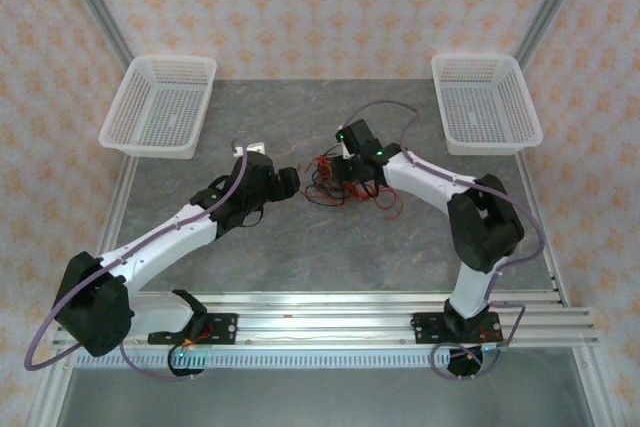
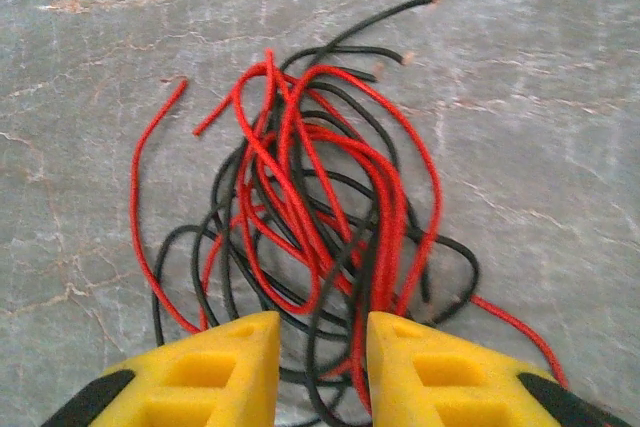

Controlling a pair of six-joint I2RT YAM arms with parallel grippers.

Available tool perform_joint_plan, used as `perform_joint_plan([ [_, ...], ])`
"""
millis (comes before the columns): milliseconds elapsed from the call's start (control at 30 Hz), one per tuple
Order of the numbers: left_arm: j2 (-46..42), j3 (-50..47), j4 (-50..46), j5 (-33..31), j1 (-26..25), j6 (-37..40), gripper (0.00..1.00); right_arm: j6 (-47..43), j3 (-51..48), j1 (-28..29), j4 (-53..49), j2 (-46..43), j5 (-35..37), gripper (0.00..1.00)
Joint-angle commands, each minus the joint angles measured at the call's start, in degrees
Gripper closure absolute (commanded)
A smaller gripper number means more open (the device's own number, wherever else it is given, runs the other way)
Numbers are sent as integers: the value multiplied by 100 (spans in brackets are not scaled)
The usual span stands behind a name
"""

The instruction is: Untangle the cables

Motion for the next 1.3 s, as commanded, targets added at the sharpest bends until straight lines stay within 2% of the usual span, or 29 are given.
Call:
perform_joint_plan([
  [0,-196,-71,-190,-52,-24,39,19,58,311,35,-279,236,297,71],
  [233,-300,-93,-249,-98,-18,82,18,150,484,113,-431,480,626,71],
  [467,-322,-103,-236,-105,-16,101,18,171,465,193,-431,595,655,73],
  [733,-304,-106,-220,-96,-16,101,18,199,595,202,-470,645,737,84],
  [833,-307,-122,-219,-83,-16,101,18,215,641,202,-475,594,803,94],
  [1033,-392,-207,-116,36,-16,176,18,280,667,208,-376,-256,399,97],
  [1267,-468,-431,549,637,-16,418,18,324,826,176,-98,-1721,-863,97],
])
